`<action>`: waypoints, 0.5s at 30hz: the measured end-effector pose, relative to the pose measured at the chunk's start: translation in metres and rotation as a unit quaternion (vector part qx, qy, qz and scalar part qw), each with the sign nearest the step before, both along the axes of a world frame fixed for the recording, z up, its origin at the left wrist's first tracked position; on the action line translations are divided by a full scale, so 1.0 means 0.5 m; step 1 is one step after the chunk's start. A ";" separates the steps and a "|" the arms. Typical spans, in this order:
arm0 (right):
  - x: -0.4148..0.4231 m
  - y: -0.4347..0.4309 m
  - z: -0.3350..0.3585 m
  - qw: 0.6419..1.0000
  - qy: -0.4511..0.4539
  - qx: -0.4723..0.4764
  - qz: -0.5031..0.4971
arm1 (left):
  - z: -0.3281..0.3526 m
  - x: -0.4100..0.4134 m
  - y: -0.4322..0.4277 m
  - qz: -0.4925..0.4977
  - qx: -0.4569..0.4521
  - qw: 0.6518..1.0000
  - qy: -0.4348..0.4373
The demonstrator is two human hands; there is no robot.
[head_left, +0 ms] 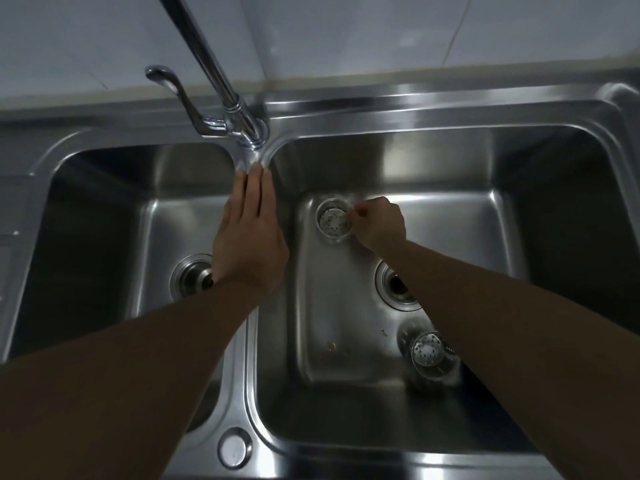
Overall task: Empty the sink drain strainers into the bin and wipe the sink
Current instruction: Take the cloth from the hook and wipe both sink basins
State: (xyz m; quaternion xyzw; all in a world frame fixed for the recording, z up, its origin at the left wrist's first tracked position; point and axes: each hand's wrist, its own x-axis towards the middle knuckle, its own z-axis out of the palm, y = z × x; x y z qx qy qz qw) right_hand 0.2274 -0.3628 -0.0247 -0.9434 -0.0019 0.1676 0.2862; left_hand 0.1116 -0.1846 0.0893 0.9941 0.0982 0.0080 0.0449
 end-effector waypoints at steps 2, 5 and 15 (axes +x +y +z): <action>-0.005 -0.002 -0.003 1.000 0.004 0.012 -0.009 | 0.001 0.000 0.000 0.000 0.000 1.000 0.001; -0.011 -0.008 -0.006 1.000 -0.010 0.027 0.001 | 0.003 0.000 0.003 -0.001 0.000 1.000 0.004; -0.134 -0.259 0.038 0.936 -0.075 -0.035 0.342 | -0.001 -0.002 0.003 -0.003 -0.013 1.000 -0.001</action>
